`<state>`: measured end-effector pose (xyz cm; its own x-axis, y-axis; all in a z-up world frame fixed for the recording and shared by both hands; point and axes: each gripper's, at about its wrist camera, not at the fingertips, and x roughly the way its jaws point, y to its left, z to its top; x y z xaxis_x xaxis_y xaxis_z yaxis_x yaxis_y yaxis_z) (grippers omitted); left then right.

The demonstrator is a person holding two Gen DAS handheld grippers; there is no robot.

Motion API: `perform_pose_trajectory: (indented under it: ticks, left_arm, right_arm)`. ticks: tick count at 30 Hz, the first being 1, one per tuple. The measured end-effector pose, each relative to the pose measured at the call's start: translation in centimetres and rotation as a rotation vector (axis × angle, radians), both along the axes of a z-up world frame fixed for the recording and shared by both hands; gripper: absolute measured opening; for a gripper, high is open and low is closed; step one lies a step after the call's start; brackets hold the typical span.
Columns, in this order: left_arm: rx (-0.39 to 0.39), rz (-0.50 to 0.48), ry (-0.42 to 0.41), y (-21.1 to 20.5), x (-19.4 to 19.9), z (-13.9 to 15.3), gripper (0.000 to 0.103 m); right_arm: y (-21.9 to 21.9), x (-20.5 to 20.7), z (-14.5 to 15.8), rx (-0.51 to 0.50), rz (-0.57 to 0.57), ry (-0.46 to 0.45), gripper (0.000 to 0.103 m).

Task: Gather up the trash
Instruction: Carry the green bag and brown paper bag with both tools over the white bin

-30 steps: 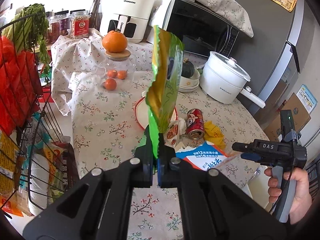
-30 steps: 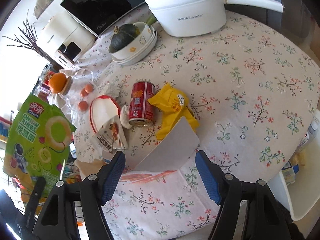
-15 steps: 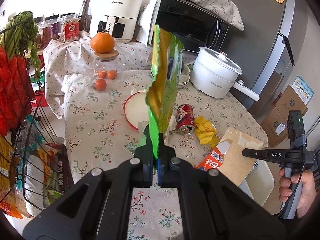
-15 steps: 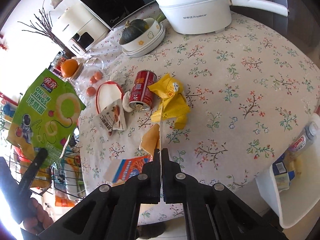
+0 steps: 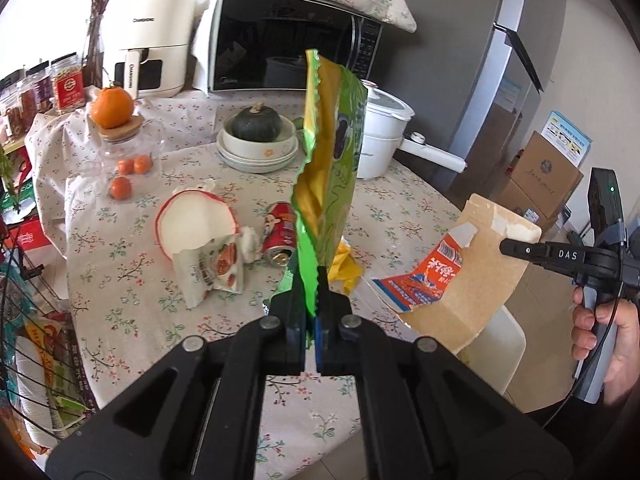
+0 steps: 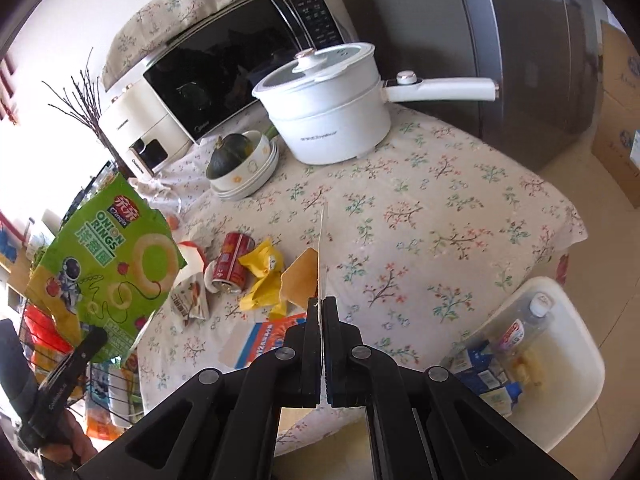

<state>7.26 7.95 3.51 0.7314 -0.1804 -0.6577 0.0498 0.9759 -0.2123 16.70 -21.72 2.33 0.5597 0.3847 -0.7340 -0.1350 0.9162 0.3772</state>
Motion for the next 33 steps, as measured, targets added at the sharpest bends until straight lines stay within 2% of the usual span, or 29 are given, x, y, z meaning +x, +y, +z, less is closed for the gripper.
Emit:
perform_pose_trajectory:
  ticks: [7, 18, 23, 33]
  left_arm:
    - [-0.037, -0.109, 0.03, -4.7, 0.9, -0.3, 0.003]
    - [-0.055, -0.286, 0.093, -12.2, 1.1, -1.5, 0.003]
    - [-0.073, -0.39, 0.171, -16.4, 1.0, -3.3, 0.003]
    - [0.0, -0.515, 0.306, -25.0, 0.9, -8.0, 0.003]
  right_arm:
    - [-5.1, -1.1, 0.4, -0.041, -0.074, -0.025, 0.002]
    - [-14.2, -3.6, -1.5, -0.114, -0.234, 0.011, 0.002]
    - [-17.5, -4.8, -2.7, -0.149, -0.292, 0.036, 0.002]
    - [-20.9, -6.5, -5.3, -0.242, -0.348, 0.099, 0.002]
